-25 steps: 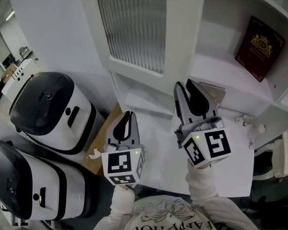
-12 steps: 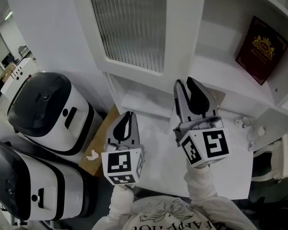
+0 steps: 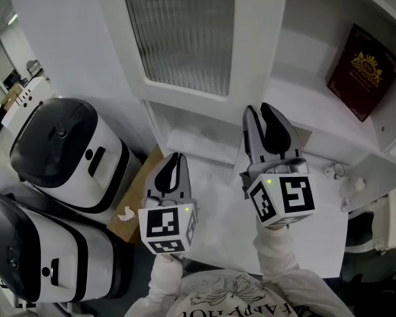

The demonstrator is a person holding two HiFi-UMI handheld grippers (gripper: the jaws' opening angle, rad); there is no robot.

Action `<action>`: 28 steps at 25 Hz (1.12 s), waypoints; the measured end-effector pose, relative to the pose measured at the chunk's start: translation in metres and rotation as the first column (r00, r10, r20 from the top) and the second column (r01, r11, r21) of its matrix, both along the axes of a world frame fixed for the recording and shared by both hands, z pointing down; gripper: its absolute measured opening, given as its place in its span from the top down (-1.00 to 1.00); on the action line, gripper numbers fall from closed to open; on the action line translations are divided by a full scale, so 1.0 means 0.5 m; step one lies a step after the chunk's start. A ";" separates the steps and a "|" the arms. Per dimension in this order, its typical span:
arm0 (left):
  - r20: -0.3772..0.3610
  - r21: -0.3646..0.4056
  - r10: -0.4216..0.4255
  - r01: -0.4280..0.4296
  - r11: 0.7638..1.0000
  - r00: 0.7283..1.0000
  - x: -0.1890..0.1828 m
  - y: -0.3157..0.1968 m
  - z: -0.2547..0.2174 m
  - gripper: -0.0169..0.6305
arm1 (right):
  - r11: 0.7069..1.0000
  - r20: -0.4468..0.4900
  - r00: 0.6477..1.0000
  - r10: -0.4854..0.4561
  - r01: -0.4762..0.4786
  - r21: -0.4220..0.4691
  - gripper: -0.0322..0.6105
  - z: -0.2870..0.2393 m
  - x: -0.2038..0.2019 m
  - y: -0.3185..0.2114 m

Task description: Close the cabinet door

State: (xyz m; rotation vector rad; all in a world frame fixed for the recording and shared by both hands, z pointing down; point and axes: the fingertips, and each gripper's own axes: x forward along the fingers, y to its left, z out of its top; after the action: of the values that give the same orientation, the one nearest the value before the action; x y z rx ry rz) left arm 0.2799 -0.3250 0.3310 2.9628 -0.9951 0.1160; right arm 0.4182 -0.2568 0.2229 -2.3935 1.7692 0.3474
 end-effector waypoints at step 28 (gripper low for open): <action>0.011 -0.009 -0.015 0.015 1.000 1.000 0.015 -0.026 0.012 0.87 | 0.990 -0.019 0.991 0.131 -0.132 -0.042 0.61 -0.001 0.042 -0.027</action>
State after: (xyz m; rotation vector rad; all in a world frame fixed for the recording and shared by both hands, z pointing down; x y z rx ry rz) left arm 0.2872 -0.3381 0.3371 2.9491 -1.0150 0.1363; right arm 0.4393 -0.2704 0.2224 -2.5514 1.6454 0.3478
